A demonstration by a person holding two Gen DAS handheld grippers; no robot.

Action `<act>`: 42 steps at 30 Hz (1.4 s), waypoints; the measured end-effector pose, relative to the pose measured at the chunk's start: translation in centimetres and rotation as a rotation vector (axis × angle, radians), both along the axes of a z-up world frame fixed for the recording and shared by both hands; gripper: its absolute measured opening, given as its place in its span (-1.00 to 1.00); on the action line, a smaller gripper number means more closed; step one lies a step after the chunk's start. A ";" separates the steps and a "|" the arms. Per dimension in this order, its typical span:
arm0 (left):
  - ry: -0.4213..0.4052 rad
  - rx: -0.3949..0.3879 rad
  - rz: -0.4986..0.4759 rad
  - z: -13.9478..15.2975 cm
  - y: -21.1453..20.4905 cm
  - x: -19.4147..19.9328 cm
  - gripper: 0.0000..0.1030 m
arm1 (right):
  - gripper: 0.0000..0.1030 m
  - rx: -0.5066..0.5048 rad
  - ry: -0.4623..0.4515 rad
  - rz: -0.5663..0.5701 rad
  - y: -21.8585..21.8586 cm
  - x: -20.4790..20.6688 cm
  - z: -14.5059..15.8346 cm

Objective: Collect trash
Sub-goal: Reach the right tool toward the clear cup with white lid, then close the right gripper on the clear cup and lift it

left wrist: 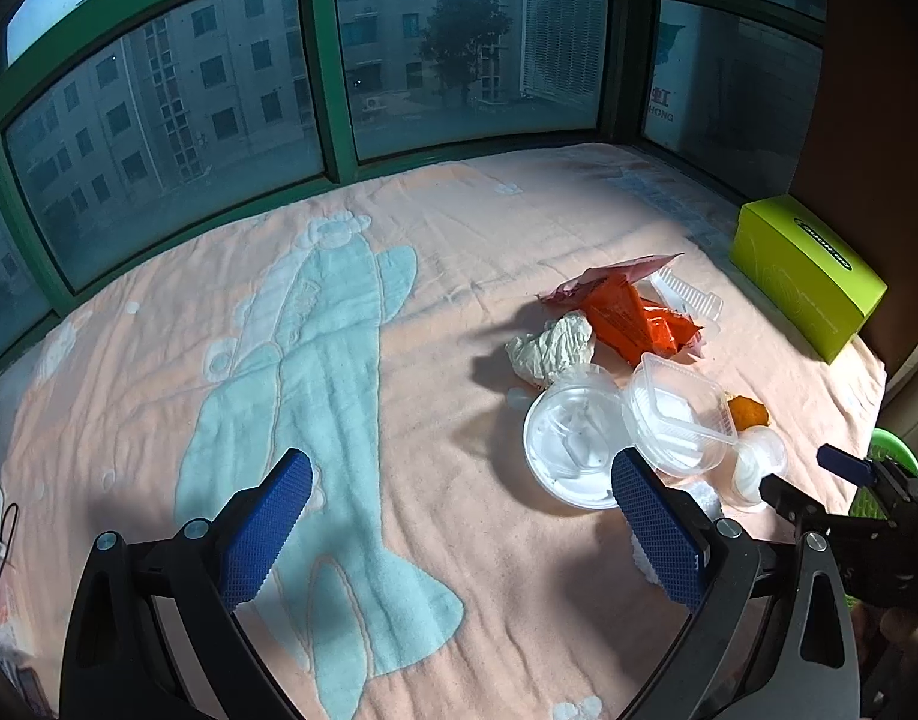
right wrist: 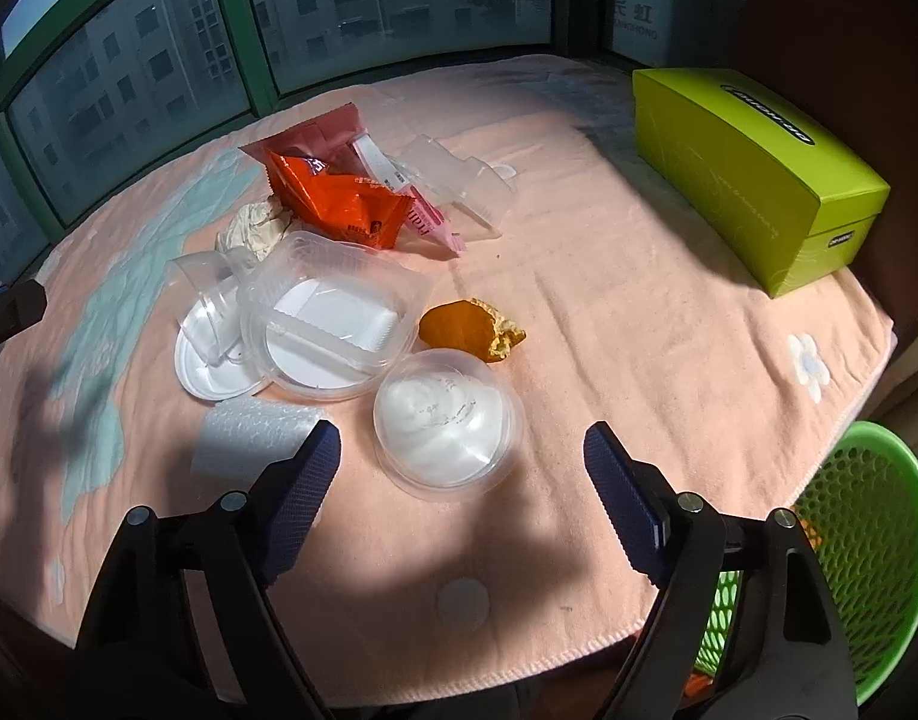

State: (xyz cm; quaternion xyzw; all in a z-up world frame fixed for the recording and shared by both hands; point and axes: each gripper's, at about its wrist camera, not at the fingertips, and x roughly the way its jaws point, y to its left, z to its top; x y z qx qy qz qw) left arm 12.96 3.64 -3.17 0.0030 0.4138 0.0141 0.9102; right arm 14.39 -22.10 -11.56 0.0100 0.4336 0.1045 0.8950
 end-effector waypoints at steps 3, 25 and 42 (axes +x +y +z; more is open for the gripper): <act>0.011 0.003 0.007 -0.4 0.4 0.0 0.88 | 0.49 -0.026 0.009 0.010 0.4 0.6 -0.5; 0.032 -0.030 -0.150 -3.1 -2.6 2.2 0.88 | 0.10 0.024 0.020 0.023 0.3 1.0 -0.6; 0.075 -0.001 -0.279 -6.6 -4.9 6.9 0.86 | 0.10 0.090 0.003 -0.006 -1.3 -1.9 1.2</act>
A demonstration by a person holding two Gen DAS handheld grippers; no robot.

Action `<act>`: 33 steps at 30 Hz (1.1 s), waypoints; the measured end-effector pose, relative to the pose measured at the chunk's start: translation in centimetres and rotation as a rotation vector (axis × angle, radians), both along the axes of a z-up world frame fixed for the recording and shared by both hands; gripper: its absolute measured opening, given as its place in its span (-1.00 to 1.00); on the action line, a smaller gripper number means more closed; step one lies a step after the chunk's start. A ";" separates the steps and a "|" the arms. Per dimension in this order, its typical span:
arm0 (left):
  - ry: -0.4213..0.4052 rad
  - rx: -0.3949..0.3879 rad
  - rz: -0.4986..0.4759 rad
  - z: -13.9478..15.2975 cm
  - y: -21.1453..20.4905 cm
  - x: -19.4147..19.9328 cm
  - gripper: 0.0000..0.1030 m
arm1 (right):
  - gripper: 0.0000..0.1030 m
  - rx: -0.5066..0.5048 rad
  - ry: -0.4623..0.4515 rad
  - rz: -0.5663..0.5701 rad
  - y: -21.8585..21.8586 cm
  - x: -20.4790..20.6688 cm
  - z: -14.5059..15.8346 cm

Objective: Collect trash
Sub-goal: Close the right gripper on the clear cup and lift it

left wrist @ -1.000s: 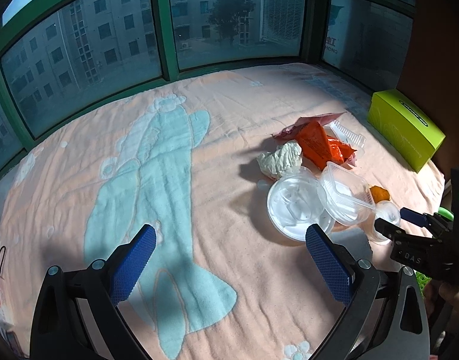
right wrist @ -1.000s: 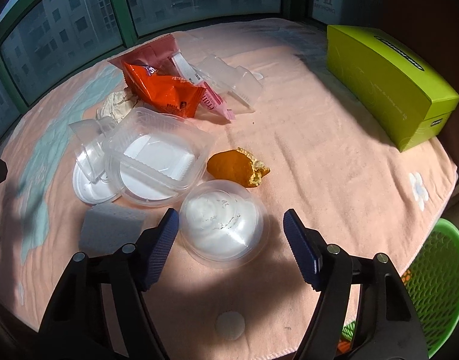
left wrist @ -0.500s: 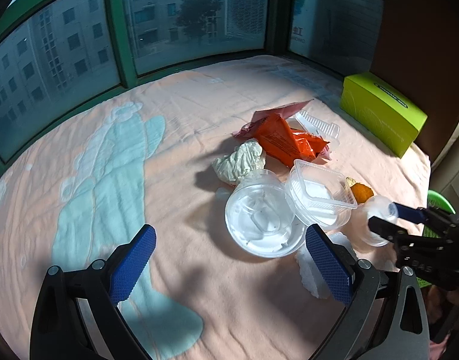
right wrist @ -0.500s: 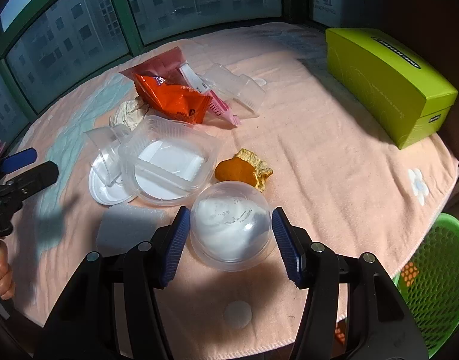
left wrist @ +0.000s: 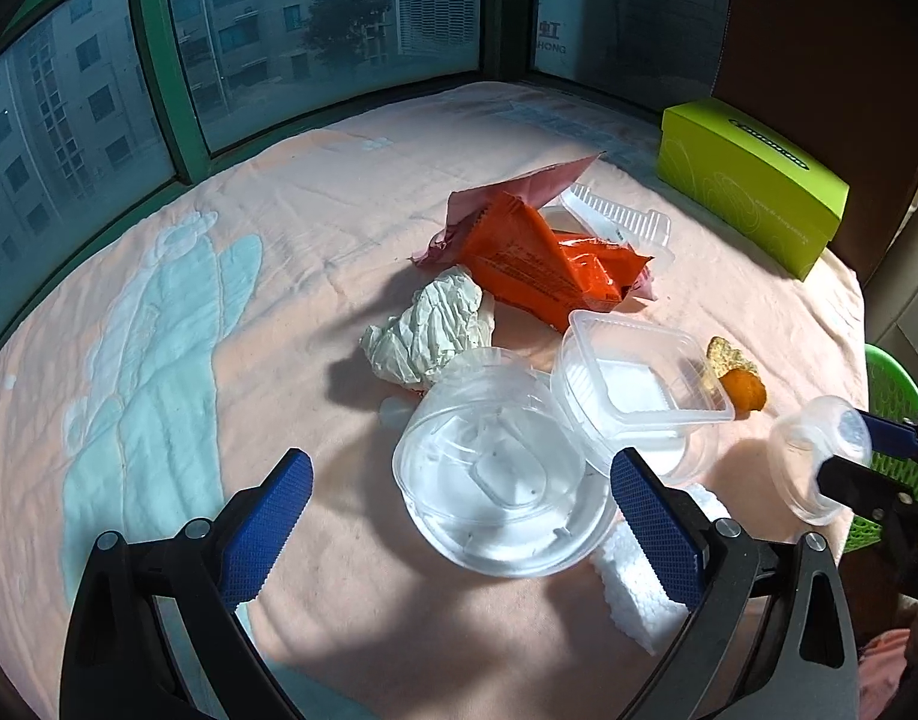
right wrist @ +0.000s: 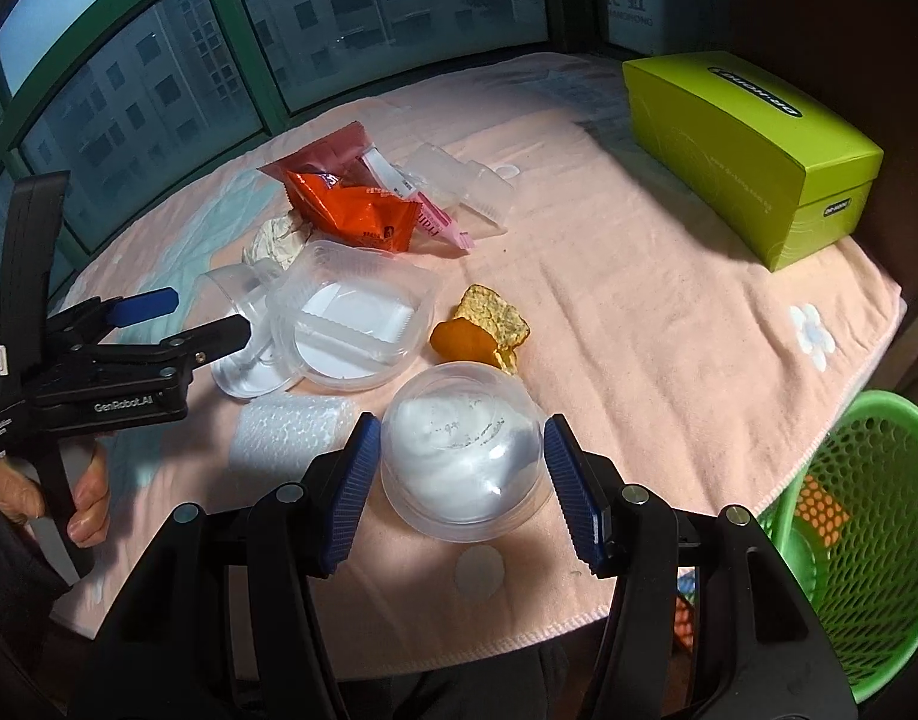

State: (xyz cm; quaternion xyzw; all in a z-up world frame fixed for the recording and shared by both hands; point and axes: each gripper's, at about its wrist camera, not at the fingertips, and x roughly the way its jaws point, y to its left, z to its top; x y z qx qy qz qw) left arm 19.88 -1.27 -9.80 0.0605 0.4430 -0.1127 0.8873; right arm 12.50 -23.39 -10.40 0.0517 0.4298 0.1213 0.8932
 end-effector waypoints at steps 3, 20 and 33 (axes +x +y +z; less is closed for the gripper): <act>0.006 -0.016 -0.007 -0.2 0.1 0.3 0.85 | 0.10 0.003 -0.004 -0.004 -0.2 -0.4 0.3; 0.024 -0.116 -0.030 -0.1 1.1 -0.5 0.17 | 0.10 0.002 -0.035 -0.070 -3.0 -2.6 1.5; -0.037 -0.185 -0.099 5.3 -0.2 -5.1 0.16 | 0.10 0.000 -0.065 -0.196 -8.9 -5.5 2.4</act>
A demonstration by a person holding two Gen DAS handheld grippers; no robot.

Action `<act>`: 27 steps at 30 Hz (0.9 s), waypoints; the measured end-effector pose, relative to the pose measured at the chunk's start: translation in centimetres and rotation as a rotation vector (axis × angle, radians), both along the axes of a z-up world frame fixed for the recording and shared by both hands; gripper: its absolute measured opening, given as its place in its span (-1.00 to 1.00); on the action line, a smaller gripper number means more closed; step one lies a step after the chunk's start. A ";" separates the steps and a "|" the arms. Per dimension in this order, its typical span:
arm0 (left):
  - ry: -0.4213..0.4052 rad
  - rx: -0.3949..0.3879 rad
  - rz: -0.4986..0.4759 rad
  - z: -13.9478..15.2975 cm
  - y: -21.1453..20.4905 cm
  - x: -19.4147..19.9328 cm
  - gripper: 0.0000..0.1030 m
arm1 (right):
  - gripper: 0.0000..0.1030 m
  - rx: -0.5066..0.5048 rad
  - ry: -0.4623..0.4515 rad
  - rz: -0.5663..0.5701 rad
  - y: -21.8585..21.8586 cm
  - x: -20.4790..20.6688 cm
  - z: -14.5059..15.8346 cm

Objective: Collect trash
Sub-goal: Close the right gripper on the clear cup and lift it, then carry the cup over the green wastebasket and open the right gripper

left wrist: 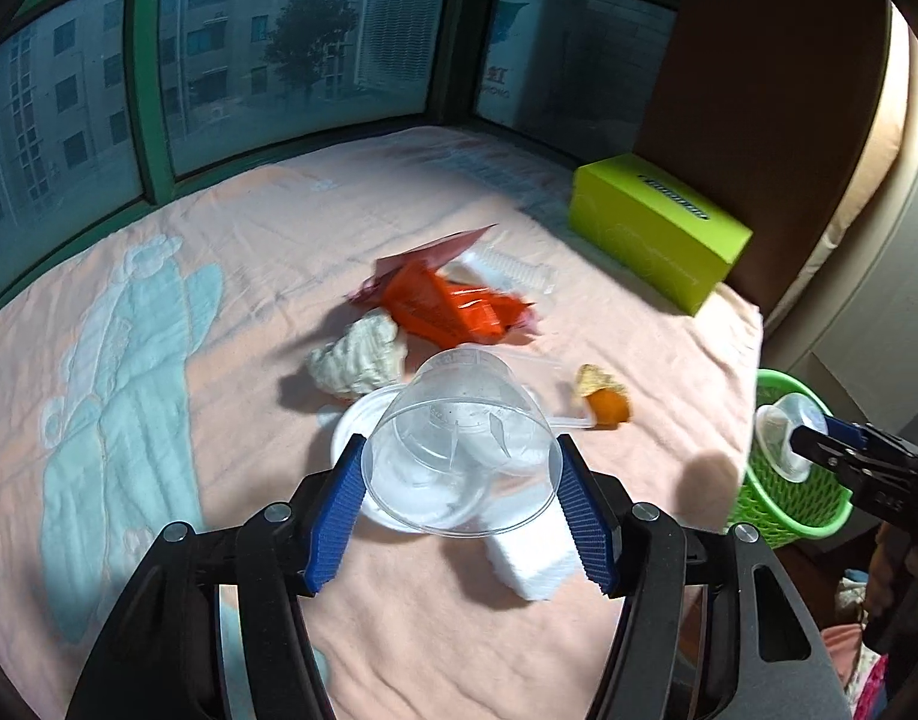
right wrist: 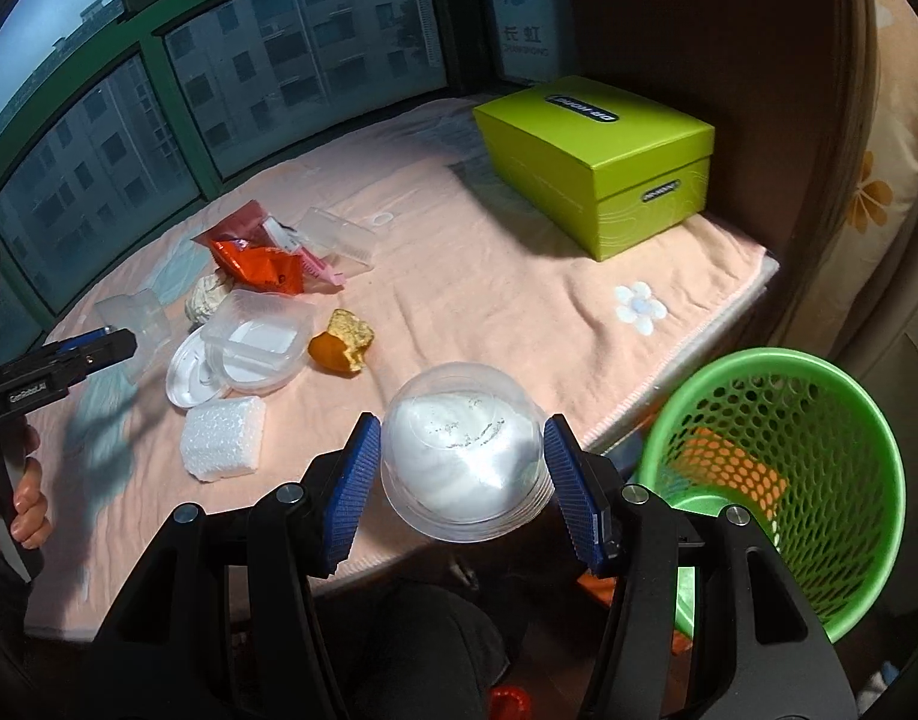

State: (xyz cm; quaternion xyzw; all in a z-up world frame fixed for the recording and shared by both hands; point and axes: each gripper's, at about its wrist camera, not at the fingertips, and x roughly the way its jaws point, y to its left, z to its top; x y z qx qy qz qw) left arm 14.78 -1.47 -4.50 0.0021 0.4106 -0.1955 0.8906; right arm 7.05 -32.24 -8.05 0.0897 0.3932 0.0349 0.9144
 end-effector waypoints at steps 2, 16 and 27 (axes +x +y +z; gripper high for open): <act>-0.004 -0.011 -0.027 0.7 -1.3 -0.5 0.16 | 0.10 0.002 -0.001 -0.027 -1.3 -0.5 -0.1; -0.013 -0.046 -0.139 1.8 -6.6 -1.3 0.16 | 0.10 -0.014 0.012 -0.095 -5.1 -1.8 -0.8; 0.003 -0.035 -0.253 1.6 -12.6 -0.9 0.16 | 0.10 0.043 0.076 -0.248 -11.2 -3.4 -3.1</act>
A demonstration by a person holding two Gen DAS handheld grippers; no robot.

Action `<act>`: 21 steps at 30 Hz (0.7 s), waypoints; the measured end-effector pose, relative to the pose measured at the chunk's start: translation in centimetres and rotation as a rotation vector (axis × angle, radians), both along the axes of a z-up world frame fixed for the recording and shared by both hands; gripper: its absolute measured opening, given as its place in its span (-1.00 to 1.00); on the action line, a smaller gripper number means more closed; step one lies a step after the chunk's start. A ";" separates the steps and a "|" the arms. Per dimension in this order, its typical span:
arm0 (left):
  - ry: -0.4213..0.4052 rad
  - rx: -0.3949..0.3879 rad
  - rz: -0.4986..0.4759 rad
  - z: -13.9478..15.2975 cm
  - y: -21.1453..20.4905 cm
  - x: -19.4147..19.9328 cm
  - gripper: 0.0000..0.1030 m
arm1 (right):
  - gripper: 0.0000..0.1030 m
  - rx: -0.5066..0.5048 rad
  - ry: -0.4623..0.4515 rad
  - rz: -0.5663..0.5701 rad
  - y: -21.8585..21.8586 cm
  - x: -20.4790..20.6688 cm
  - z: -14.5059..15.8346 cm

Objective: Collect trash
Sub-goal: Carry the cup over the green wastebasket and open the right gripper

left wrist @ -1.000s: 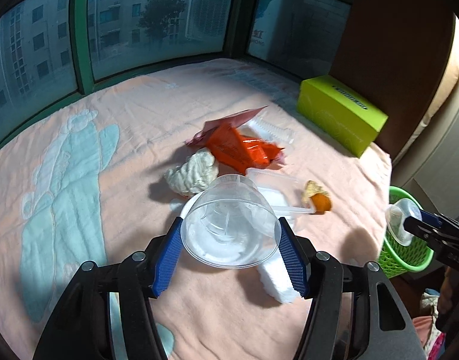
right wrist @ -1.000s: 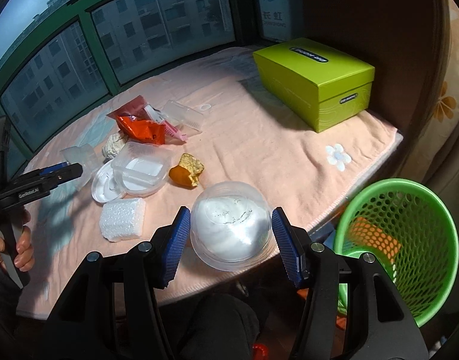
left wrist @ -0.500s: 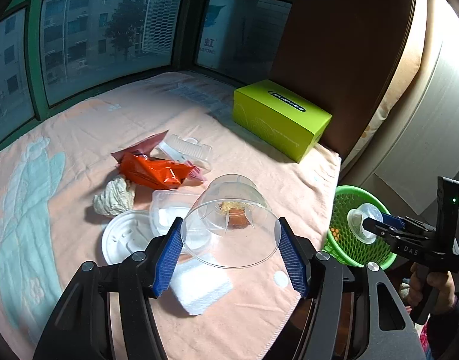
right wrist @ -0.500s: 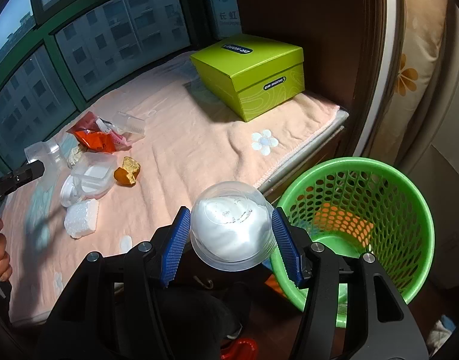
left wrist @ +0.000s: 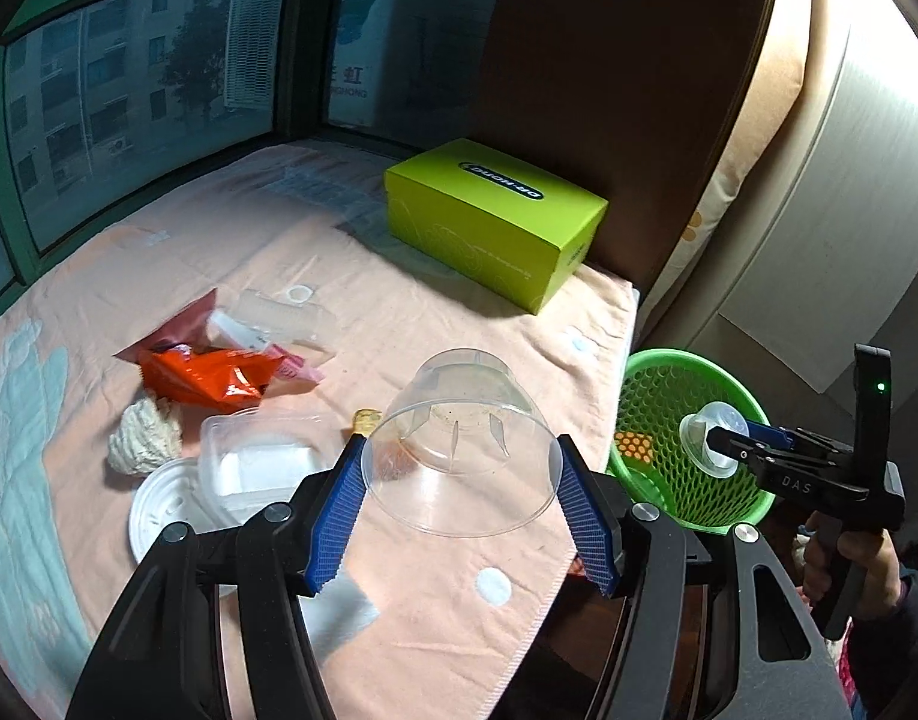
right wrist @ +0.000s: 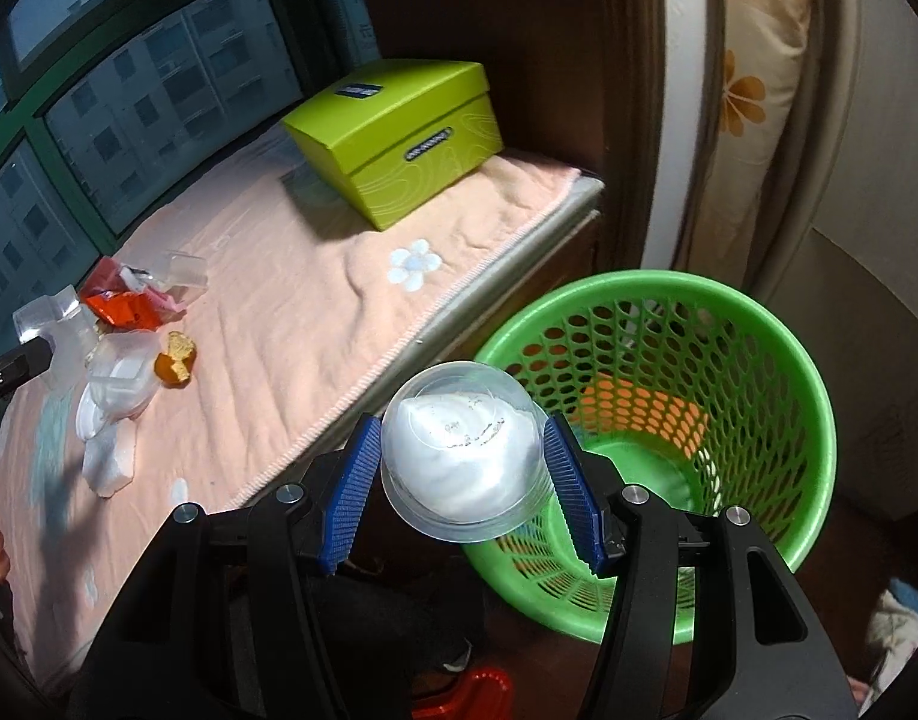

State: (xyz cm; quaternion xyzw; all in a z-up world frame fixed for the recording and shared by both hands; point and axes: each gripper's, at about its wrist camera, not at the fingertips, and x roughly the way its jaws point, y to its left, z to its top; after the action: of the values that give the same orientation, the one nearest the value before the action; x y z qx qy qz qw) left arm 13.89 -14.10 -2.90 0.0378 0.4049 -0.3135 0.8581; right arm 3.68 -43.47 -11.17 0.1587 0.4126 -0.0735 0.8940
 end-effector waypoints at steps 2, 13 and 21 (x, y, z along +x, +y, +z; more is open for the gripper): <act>0.003 0.003 -0.030 -0.1 -1.8 -0.1 0.16 | 0.11 0.013 0.017 -0.019 -1.2 -0.2 -0.7; 0.047 0.034 -0.192 -2.1 -11.6 -1.3 0.16 | 0.19 0.008 0.043 -0.094 -5.2 -2.6 -2.4; 0.098 0.069 -0.279 -4.2 -17.7 -2.1 0.18 | 0.28 -0.016 -0.003 -0.154 -7.5 -5.8 -0.9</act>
State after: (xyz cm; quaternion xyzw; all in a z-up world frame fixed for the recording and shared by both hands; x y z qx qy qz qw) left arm 11.79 -31.76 -7.08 0.1078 0.4474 -0.4171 0.7838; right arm -2.08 -50.94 -12.11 0.1832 0.3971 -0.1450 0.8875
